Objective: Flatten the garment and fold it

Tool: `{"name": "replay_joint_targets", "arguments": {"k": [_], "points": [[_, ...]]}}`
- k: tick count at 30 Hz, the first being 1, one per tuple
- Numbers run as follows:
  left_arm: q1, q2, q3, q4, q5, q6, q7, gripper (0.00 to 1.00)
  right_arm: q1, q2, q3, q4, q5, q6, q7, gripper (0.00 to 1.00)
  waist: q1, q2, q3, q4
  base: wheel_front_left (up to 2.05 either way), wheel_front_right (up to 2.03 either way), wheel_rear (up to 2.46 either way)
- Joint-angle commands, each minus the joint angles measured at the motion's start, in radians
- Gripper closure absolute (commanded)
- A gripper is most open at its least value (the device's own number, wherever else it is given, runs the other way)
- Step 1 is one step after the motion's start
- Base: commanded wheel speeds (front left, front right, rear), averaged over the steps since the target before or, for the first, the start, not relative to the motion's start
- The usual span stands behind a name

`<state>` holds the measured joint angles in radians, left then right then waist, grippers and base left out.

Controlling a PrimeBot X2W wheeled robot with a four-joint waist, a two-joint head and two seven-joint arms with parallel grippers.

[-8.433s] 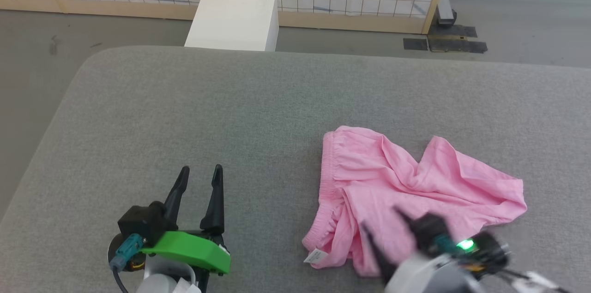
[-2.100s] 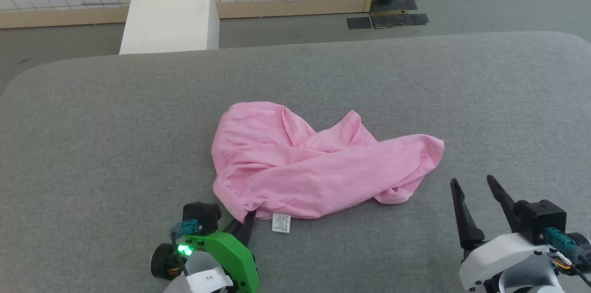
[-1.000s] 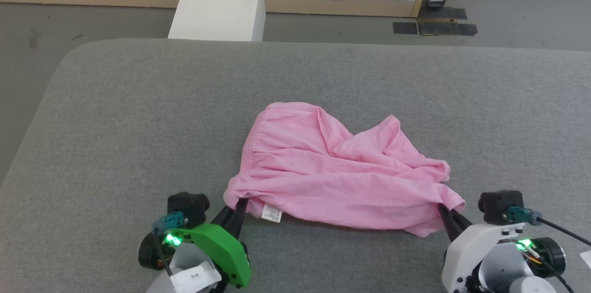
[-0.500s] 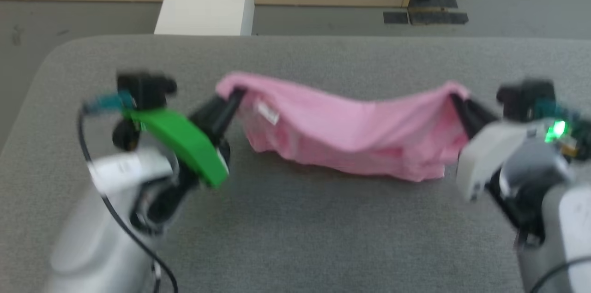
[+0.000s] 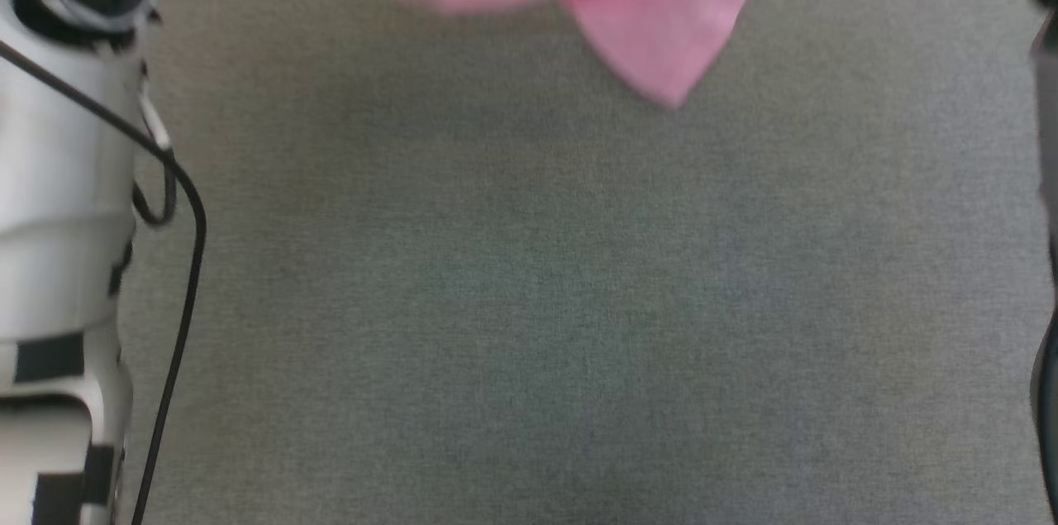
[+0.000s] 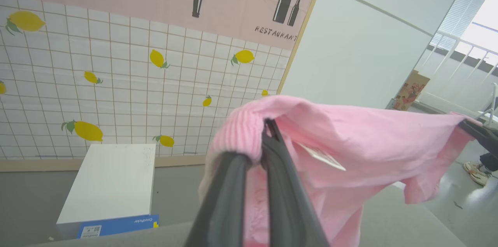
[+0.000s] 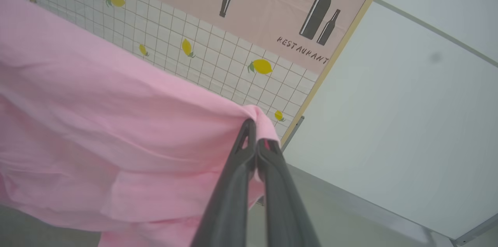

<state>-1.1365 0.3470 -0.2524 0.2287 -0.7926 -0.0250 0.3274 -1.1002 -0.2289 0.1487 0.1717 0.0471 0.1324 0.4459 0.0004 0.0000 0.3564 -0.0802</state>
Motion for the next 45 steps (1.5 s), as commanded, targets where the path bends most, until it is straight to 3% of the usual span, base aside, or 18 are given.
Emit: {"name": "replay_joint_targets", "arguments": {"k": [1, 7, 12, 18, 24, 35, 41, 45], "points": [[-0.044, -0.014, 0.014, 0.018, 0.009, 0.006, -0.034, 1.00, -0.042, 0.006, -0.007, 0.021, -0.022, -0.002, -0.036, 1.00, -0.0004, 0.0000, 0.087, -0.026, 0.00, 0.00, 0.00], [-0.112, -0.043, 0.045, 0.100, 0.008, -0.013, -0.140, 1.00, -0.131, 0.031, -0.043, 0.111, -0.067, -0.002, -0.183, 1.00, -0.0004, 0.0000, 0.111, -0.021, 0.00, 0.00, 0.00], [-0.010, -0.022, 0.007, 0.143, 0.012, -0.057, -0.148, 1.00, -0.044, 0.032, -0.023, 0.172, -0.035, -0.002, -0.217, 1.00, -0.0004, 0.0000, 0.085, -0.012, 0.00, 0.00, 0.00], [0.262, 0.013, -0.066, 0.114, -0.017, -0.089, -0.123, 1.00, 0.224, 0.008, 0.034, 0.168, 0.091, -0.002, -0.144, 1.00, -0.0004, 0.0000, 0.000, -0.006, 0.00, 0.00, 0.00], [0.614, 0.050, -0.127, -0.009, -0.101, -0.097, -0.063, 1.00, 0.586, -0.014, 0.002, 0.028, 0.213, -0.002, -0.003, 1.00, -0.0004, 0.0000, -0.095, 0.000, 0.00, 0.00, 0.00], [1.114, 0.129, -0.143, -0.240, -0.140, 0.057, -0.032, 1.00, 1.154, 0.059, -0.162, -0.285, 0.224, -0.002, 0.258, 1.00, -0.0004, 0.0000, -0.221, -0.008, 0.00, 0.00, 0.00], [1.275, 0.165, -0.167, -0.347, -0.155, 0.122, 0.019, 1.00, 1.363, 0.123, -0.221, -0.394, 0.203, -0.002, 0.384, 1.00, -0.0004, 0.0000, -0.250, 0.001, 0.00, 0.00, 0.00], [1.337, 0.168, -0.173, -0.425, -0.171, 0.142, 0.026, 1.00, 1.436, 0.146, -0.232, -0.473, 0.205, -0.002, 0.443, 1.00, -0.0004, 0.0000, -0.256, 0.008, 0.00, 0.00, 0.00]]}}
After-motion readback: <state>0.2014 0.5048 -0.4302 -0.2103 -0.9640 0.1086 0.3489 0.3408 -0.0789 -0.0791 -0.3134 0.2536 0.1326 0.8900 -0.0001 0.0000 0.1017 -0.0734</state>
